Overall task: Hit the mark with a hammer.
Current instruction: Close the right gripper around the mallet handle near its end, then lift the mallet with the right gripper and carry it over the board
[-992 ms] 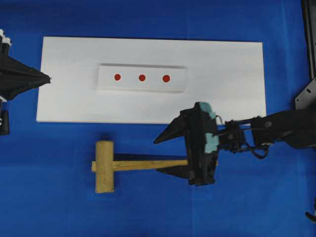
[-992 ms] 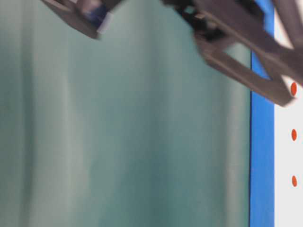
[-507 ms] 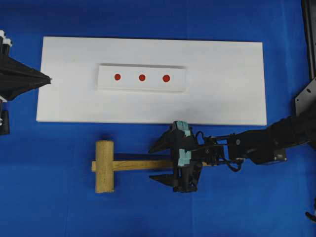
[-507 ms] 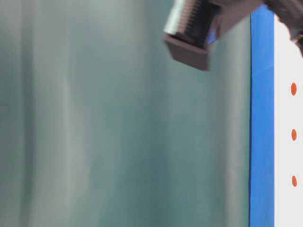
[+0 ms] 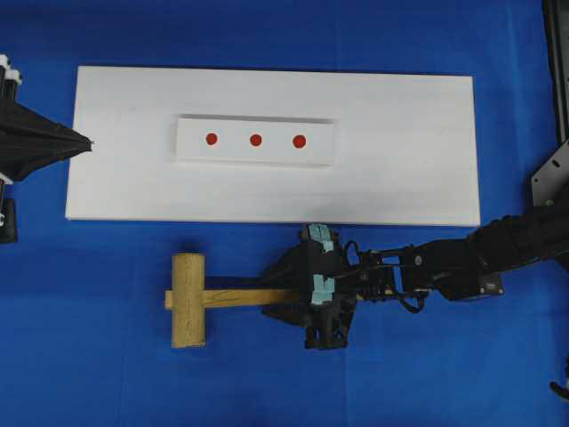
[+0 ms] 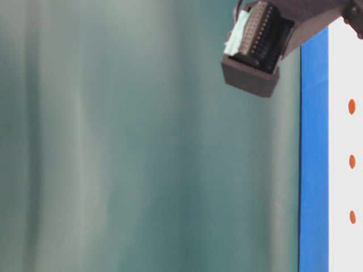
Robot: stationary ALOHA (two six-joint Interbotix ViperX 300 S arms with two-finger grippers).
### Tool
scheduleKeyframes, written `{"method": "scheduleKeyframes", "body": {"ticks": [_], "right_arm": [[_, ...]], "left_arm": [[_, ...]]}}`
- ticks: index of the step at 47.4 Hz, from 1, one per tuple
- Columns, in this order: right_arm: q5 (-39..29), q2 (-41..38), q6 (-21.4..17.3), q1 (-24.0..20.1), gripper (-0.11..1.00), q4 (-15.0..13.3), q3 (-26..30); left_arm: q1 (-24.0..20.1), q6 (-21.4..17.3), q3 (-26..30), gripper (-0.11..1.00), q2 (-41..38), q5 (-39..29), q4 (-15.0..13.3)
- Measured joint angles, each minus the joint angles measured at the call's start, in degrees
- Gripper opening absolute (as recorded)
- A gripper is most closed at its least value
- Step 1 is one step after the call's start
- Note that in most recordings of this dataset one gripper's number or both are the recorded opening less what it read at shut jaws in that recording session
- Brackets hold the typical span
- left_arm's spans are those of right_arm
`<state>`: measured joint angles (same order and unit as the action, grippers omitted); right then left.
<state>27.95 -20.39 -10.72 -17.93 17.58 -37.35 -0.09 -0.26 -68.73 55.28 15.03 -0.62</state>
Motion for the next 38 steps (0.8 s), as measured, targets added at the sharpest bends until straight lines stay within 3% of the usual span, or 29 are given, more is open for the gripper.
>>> {"method": "scheduleKeyframes", "body": {"ticks": [4, 18, 29, 38], "right_arm": [[0.0, 0.0, 0.1, -0.1, 0.09, 0.0, 0.1], [-0.4, 1.7, 0.0, -0.2, 0.1, 0.3, 0.3], [-3.9, 9.3, 0.4, -0.4, 0.1, 0.4, -0.7], [-8.3, 15.9, 3.0, -0.4, 0.1, 0.3, -1.2]], "left_arm": [[-0.1, 0.0, 0.0, 0.0, 0.0, 0.0, 0.0], [0.0, 0.1, 0.0, 0.0, 0.0, -0.1, 0.0], [-0.1, 0.2, 0.0, 0.0, 0.0, -0.4, 0.0], [-0.1, 0.1, 0.0, 0.0, 0.0, -0.5, 0.0]]}}
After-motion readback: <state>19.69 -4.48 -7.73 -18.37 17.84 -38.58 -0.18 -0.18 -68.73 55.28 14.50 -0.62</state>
